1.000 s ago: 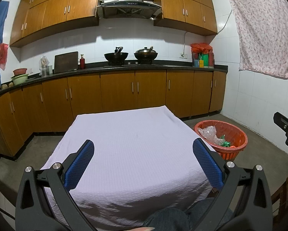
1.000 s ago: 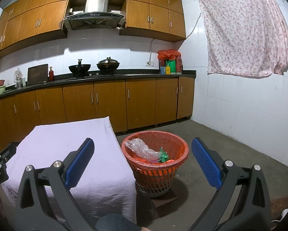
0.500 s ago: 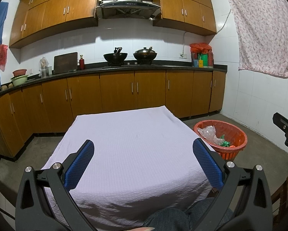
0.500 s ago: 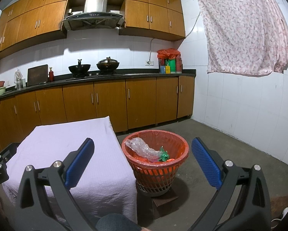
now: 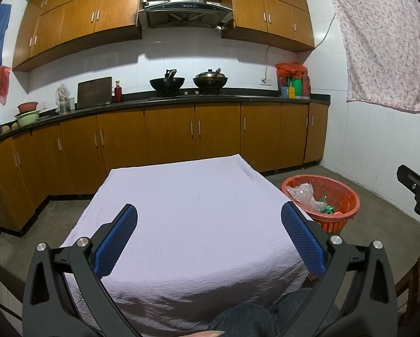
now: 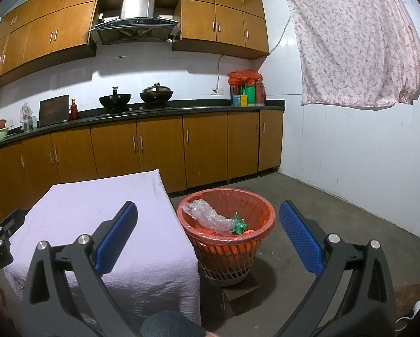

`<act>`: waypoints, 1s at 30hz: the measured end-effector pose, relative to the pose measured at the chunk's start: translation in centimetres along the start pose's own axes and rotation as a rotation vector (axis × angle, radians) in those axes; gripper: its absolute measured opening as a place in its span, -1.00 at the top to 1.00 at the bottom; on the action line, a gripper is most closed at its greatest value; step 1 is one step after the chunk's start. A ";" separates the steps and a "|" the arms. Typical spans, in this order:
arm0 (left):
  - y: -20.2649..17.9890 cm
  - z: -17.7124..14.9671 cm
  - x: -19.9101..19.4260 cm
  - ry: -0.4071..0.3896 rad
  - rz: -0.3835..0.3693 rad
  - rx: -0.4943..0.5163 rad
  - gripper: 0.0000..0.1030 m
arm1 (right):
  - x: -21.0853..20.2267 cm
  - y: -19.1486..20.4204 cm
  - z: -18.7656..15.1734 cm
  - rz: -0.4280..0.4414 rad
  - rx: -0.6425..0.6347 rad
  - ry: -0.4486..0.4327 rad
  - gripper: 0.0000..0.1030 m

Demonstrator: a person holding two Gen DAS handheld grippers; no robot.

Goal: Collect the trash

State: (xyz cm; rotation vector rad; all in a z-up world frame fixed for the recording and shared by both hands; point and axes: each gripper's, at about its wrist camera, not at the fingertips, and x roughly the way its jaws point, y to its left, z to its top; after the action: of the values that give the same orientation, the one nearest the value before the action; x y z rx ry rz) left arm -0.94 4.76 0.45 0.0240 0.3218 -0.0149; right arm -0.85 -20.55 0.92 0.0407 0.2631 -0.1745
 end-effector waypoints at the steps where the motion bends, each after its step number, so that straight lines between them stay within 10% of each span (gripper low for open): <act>1: -0.1 0.0 0.0 0.000 0.001 0.000 -0.97 | 0.0 0.0 0.0 0.000 -0.001 -0.001 -0.92; 30: -0.3 0.0 -0.1 0.001 -0.001 0.001 -0.97 | 0.0 -0.3 0.0 0.000 0.003 0.000 -0.92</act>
State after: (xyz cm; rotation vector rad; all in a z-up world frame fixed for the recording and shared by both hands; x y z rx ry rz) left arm -0.99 4.50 0.51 0.0247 0.3224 -0.0158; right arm -0.89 -20.84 0.86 0.0439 0.2632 -0.1746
